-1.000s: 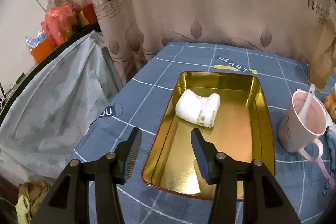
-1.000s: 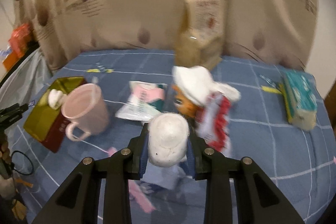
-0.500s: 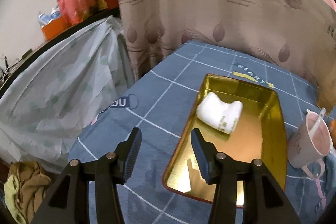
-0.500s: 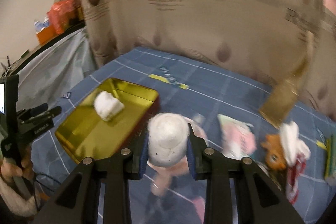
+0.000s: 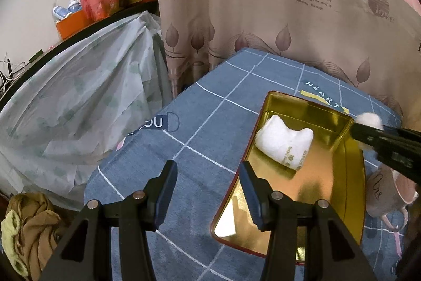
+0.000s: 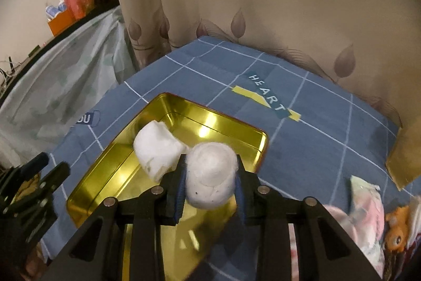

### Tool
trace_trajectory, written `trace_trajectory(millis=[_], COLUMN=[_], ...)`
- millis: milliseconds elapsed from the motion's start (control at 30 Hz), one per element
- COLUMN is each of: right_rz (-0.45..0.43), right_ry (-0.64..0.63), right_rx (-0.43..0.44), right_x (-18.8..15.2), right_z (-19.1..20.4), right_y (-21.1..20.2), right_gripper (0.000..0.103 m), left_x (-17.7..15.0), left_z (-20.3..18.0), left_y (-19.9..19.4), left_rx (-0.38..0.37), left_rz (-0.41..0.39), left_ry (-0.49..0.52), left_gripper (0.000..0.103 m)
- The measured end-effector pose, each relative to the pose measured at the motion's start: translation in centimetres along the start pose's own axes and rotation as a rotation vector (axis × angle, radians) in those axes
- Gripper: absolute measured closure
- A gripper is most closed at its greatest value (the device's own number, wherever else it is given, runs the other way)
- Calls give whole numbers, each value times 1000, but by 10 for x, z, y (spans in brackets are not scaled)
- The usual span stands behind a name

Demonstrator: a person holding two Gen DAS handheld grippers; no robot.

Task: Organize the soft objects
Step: 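Lower the cotton ball into the tray beside the sock and open the right gripper, then grasp the grey-and-red sock with the right gripper and lift it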

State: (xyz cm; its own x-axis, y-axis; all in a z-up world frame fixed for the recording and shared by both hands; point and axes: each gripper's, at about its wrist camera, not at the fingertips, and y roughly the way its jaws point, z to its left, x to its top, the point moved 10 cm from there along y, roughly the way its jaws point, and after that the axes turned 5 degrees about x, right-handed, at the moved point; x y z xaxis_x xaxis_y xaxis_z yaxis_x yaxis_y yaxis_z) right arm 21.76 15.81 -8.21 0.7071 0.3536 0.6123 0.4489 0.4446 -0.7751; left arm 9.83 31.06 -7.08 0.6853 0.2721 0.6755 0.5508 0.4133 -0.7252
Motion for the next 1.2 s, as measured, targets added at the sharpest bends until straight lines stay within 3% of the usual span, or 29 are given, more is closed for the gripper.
trace_trajectory(millis=[467, 600, 633, 800, 1000, 1200], right_rz=[54, 53, 41, -1, -77, -121], right_ry=[6, 16, 14, 14, 45, 97], right_rx=[-51, -64, -68, -66, -45, -122], right_x=[3, 3, 4, 10, 3, -28], right_z=[-4, -5, -5, -4, -18, -71], right_y=[49, 52, 49, 26, -30, -89], right_gripper=[69, 35, 31, 31, 28, 27], left_x=[0, -1, -1, 0, -2, -2], left_z=[5, 3, 3, 0, -4, -6], left_y=[4, 5, 5, 3, 2, 0], left_rx=[-23, -29, -28, -23, -19, -11], left_rz=[19, 25, 26, 10, 4, -6], left_ry=[-36, -29, -28, -16, 1, 12], left_gripper=[53, 53, 53, 53, 53, 53])
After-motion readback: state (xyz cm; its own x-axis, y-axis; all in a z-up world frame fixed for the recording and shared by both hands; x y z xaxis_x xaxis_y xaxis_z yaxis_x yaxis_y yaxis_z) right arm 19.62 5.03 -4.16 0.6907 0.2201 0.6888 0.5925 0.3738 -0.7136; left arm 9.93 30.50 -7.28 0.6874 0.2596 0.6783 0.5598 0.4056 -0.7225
